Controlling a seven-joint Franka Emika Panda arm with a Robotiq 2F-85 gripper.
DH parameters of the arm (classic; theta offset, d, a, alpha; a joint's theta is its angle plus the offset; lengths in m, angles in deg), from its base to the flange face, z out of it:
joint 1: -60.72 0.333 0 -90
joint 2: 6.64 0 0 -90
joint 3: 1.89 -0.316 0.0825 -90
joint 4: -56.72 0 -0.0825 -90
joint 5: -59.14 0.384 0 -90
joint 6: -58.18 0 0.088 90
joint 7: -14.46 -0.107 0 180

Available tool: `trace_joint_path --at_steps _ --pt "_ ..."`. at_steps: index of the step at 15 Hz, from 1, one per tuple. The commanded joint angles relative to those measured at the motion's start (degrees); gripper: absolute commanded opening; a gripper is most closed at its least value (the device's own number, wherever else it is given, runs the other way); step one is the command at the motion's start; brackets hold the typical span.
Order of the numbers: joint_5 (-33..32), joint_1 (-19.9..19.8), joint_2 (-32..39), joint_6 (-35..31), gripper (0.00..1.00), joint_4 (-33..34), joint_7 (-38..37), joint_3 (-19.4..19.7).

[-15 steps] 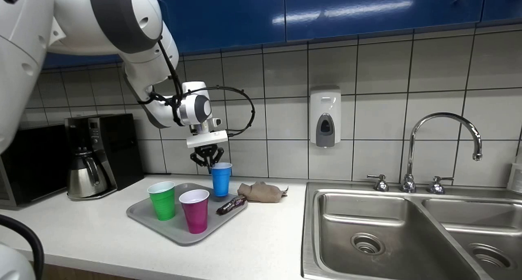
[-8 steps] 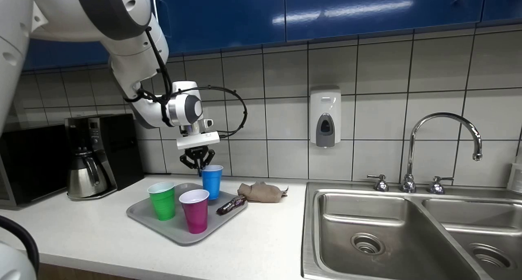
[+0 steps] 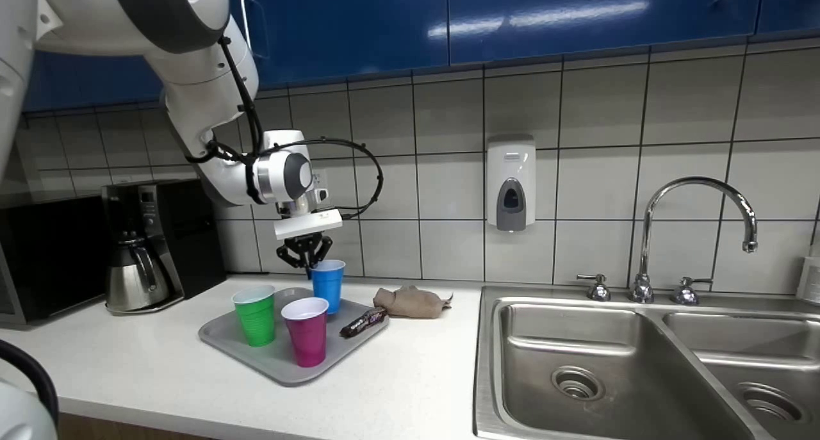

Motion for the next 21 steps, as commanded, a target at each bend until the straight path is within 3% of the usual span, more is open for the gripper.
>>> trace_joint_path --at_steps 1,21 --pt "1.5 -1.1 -2.5 -1.3 0.01 -2.9 3.4 -1.1" --pt "0.4 -0.7 -3.5 0.0 0.01 -3.8 6.0 -0.6"
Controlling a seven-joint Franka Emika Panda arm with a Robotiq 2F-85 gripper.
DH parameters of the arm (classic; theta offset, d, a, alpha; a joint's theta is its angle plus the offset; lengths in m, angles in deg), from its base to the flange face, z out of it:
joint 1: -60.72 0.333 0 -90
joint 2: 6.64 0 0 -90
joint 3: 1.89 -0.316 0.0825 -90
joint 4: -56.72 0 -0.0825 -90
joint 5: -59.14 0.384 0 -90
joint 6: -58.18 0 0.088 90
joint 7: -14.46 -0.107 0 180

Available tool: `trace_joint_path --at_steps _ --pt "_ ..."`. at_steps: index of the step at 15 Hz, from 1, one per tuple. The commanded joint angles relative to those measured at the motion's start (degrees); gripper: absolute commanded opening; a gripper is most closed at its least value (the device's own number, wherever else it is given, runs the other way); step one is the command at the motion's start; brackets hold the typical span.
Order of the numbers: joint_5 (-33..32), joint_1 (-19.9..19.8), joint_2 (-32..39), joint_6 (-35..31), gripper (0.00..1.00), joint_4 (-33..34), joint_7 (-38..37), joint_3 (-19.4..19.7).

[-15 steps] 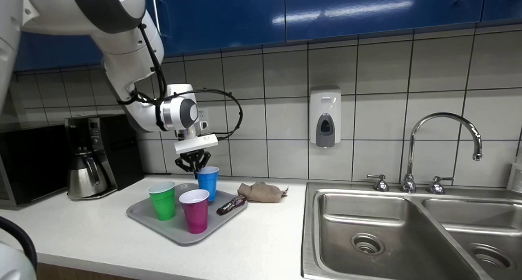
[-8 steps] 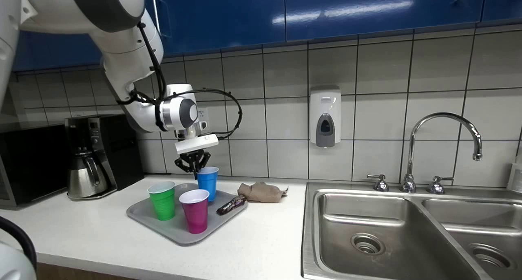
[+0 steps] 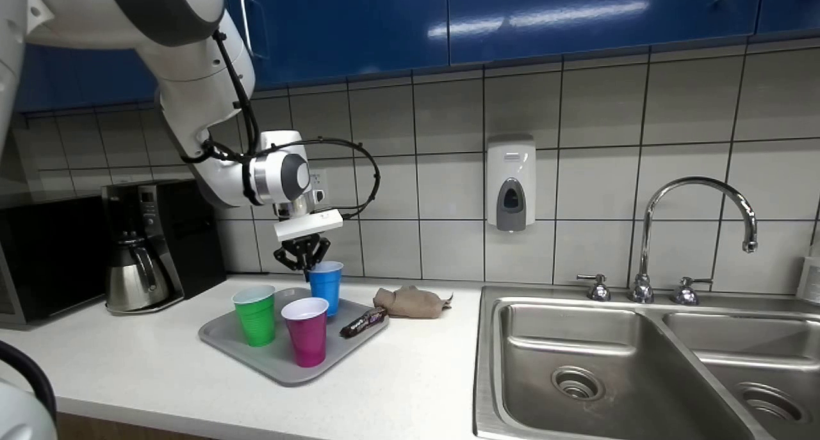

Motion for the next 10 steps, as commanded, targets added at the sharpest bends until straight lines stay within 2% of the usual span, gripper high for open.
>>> trace_joint_path --at_steps 1,4,5,10 --pt "0.3 -0.6 -2.3 0.5 0.01 -1.9 1.6 -0.4" --pt "0.4 -0.6 -2.4 0.8 0.01 -1.9 1.5 -0.4" --pt "0.9 -1.0 -0.3 -3.9 0.01 -4.3 2.3 -0.8" --pt "-0.7 -0.8 0.4 -7.5 0.01 -8.0 0.8 0.1"
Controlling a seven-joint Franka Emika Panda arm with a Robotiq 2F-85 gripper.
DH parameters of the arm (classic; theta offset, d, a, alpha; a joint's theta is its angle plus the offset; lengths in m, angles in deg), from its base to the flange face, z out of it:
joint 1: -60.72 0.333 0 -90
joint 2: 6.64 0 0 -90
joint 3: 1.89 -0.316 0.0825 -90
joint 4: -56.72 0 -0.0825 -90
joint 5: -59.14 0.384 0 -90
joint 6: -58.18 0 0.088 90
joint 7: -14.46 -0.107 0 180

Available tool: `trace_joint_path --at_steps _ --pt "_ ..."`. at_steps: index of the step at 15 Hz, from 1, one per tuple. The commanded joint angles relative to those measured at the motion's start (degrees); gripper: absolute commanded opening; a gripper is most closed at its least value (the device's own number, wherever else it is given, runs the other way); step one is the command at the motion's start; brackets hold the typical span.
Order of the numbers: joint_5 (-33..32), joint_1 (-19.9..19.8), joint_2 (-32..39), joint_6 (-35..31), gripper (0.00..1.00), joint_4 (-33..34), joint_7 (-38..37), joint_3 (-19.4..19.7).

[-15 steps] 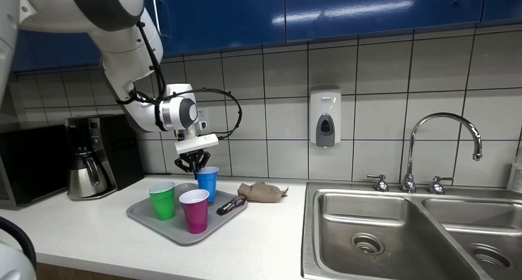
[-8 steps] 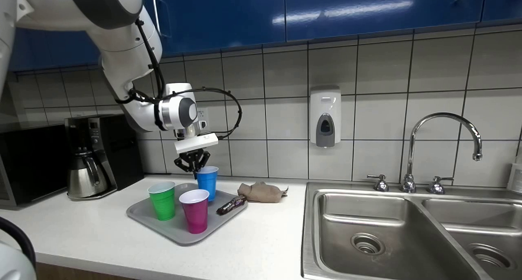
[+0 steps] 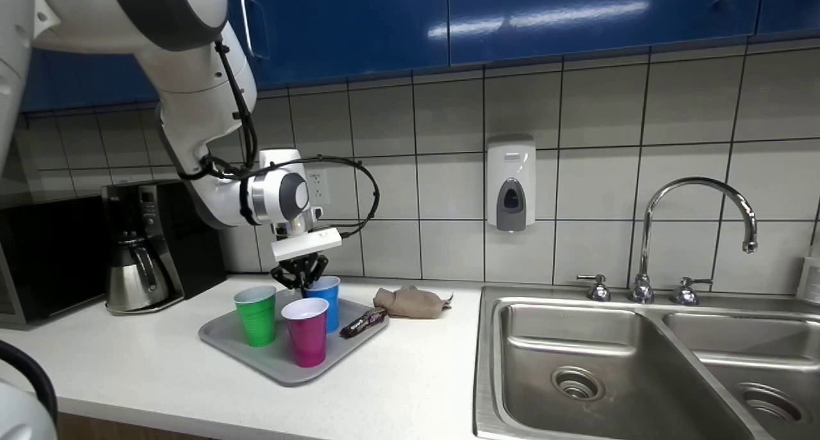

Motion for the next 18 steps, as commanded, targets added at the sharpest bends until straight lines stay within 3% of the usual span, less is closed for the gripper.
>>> trace_joint_path --at_steps 1,6,7,8,17,18 --pt "-0.5 -0.9 -0.7 -2.8 0.01 -3.4 0.8 0.0" --pt "-0.3 -1.1 -1.2 -2.6 0.01 -3.4 1.0 -0.1" --pt "-0.4 -1.0 -1.3 -2.4 0.29 -3.4 0.9 -0.1" --pt "-0.7 -0.9 -1.3 -2.5 0.3 -3.6 0.8 0.1" --pt "-0.7 -1.4 -1.1 -2.1 0.97 -5.3 0.9 0.3" --pt "-0.7 -1.4 -1.1 -2.1 1.0 -5.2 0.9 0.4"
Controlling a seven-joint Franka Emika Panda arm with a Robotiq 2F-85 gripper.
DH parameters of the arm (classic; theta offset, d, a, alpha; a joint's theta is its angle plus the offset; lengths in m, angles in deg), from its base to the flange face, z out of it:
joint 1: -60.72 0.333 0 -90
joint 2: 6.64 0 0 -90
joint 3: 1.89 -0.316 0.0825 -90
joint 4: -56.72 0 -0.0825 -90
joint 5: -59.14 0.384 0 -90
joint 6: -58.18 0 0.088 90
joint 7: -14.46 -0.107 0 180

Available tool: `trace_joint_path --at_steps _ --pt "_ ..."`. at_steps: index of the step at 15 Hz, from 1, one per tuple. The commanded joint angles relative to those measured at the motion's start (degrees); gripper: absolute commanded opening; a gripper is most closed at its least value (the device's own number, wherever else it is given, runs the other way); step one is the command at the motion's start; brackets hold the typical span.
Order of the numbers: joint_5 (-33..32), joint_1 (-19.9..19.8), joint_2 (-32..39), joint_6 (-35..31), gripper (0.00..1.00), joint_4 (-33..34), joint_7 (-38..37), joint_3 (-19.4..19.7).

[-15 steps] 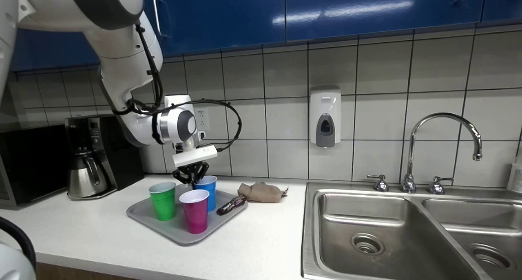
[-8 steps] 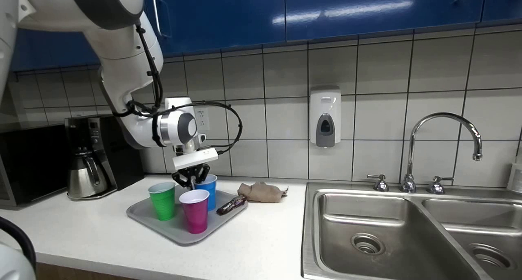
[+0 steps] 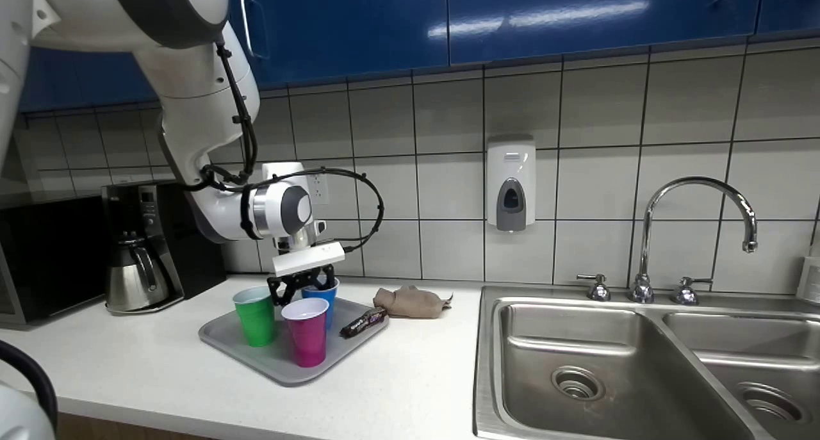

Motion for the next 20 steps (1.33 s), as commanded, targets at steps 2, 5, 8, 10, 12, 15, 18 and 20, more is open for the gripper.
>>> trace_joint_path --at_steps 2,5,8,10,12,15,18,20 --pt "-0.6 -0.9 -0.9 -0.5 1.0 -0.9 0.9 -0.2" --pt "-0.3 -1.0 -1.4 -0.3 1.0 -0.8 1.0 -0.4" --pt "-0.1 -1.1 -1.3 -0.3 1.0 -0.4 1.0 -0.5" --pt "0.1 -1.1 -1.3 -0.2 1.0 0.0 1.1 -0.6" --pt "0.2 -1.0 -1.4 -0.2 1.0 0.3 1.0 -0.7" --pt "0.3 -1.0 -1.5 -0.3 1.0 0.7 1.0 -0.8" --pt "0.7 -1.1 -1.5 -0.5 1.0 0.9 1.2 -1.0" --pt "1.0 -1.2 -1.4 -0.8 1.0 0.9 1.3 -1.2"
